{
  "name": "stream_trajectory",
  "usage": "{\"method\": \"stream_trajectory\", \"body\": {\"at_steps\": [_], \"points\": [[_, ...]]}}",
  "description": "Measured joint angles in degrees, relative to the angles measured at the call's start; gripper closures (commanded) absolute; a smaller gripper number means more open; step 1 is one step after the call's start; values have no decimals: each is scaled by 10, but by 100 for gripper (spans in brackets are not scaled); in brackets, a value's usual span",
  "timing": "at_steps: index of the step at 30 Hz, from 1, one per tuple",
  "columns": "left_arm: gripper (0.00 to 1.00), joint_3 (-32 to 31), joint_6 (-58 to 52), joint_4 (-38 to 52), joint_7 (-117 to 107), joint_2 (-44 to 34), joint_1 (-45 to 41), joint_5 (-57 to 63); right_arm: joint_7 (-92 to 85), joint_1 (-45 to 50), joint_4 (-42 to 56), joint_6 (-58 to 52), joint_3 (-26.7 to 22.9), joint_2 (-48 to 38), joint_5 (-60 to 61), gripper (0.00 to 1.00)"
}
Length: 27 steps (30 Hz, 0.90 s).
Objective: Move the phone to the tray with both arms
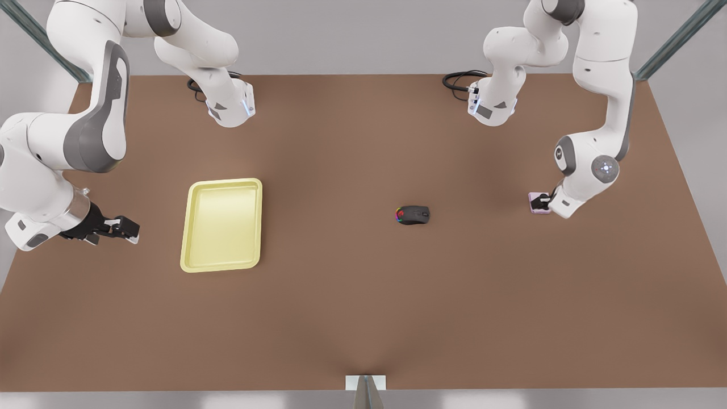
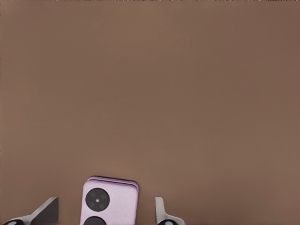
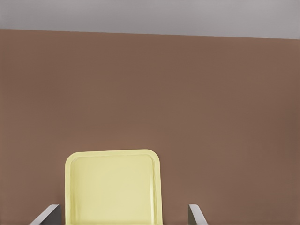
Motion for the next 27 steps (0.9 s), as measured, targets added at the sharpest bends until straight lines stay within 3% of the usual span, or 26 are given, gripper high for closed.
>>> {"method": "stream_trajectory", "body": {"at_steps": [9,27], "points": [[0,18,65,-41,63,3,0,0,-2,0,0,1,0,0,0,0],[0,25,92,-49,139,42,1,-51,-4,0,0,1,1,0,0,0]]}}
